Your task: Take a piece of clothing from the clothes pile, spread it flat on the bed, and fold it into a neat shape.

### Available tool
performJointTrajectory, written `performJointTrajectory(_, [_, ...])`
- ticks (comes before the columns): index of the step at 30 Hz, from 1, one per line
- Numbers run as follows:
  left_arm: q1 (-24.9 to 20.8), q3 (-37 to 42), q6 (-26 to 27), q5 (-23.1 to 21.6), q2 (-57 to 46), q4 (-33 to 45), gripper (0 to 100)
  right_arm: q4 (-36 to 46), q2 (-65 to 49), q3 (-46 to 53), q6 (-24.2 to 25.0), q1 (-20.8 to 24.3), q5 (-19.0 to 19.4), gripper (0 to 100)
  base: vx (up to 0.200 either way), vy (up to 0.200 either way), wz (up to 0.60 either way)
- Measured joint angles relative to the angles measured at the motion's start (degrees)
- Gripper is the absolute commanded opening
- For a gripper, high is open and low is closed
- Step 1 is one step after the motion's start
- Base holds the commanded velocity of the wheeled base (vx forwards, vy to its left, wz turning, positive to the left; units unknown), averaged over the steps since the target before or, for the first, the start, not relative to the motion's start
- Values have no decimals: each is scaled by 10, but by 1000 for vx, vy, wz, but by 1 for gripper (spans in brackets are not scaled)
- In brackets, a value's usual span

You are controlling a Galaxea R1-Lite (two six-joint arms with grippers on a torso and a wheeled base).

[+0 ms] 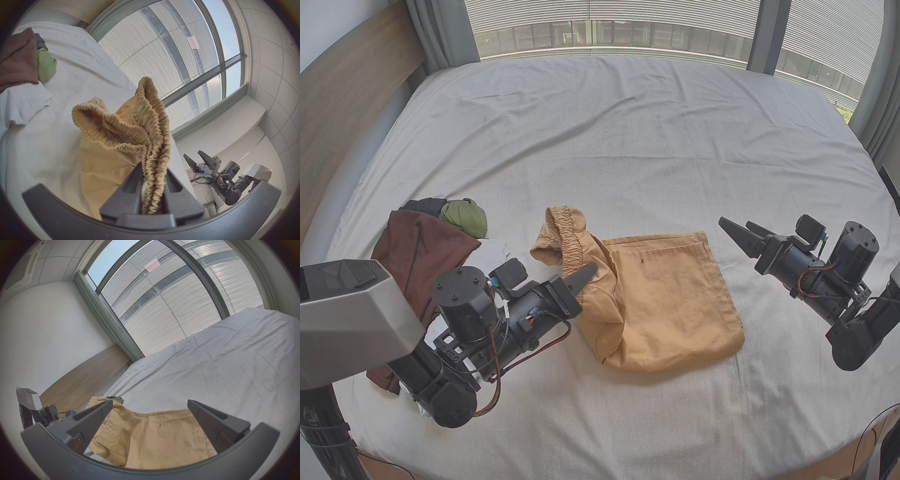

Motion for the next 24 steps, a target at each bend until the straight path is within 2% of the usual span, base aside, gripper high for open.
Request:
performJointTrajectory(10, [-40, -63, 1, -3, 45, 1, 0, 3, -8, -6, 1, -11, 4, 100, 0, 0, 0])
performJointTrajectory(24, [-71, -122, -1, -15, 89, 18, 0, 10, -10, -16, 1, -25, 6, 100, 0, 0, 0])
